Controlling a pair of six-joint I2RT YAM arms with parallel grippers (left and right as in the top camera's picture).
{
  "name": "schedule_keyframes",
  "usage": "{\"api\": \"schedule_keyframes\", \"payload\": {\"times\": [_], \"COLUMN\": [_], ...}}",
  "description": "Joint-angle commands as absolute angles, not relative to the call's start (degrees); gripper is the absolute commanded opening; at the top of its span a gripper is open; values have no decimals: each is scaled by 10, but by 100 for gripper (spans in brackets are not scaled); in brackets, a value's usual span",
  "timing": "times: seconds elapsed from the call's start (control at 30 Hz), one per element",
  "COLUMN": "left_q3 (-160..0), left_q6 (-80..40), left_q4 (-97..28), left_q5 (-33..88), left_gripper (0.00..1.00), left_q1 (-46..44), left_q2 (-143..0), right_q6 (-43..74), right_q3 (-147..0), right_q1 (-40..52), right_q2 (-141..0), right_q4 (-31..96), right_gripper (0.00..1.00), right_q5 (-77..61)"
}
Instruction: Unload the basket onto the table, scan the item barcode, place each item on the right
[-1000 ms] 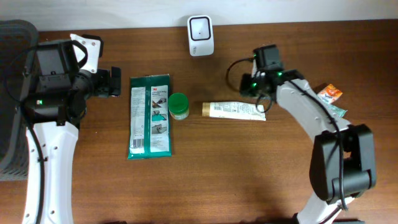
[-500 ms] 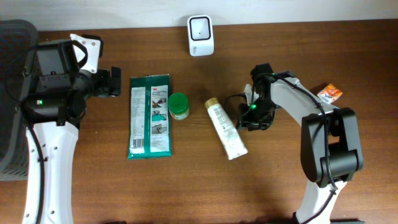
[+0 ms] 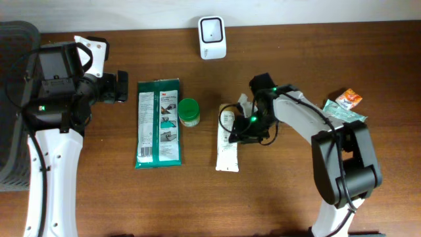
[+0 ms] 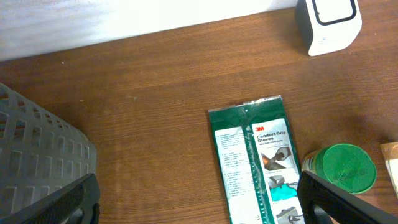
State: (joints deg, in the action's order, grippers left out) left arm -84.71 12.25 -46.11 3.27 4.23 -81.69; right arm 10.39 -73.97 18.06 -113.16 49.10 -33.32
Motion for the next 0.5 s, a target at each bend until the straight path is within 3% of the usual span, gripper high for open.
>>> {"api": "schedule_keyframes", "payload": {"times": [0.0,0.3,0.33,0.37,0.47], "left_q3": [-854,-854,-854,-854,-854], "left_q6": [128,127,128,128,128], "left_q4": [-460,-460,-460,-460,-460], "left_q5": [41,41,41,41,41], "left_gripper": [99,99,99,99,99], "left_q1": [42,42,42,42,42], "left_q2": [-811,-811,-811,-811,-811], "right_q6": [111,205,205,205,198], "right_q3": [-708,-694,-693,-693,-695], "right_q1": [203,203,203,203,198], "right_q2": [-1136,-1136,-1136,-1136,-1122], "right_q4": [470,382,381,381,381], "right_gripper": [35,28,12,4,4], "right_q5": [-340,-302,-302,-304,-307]}}
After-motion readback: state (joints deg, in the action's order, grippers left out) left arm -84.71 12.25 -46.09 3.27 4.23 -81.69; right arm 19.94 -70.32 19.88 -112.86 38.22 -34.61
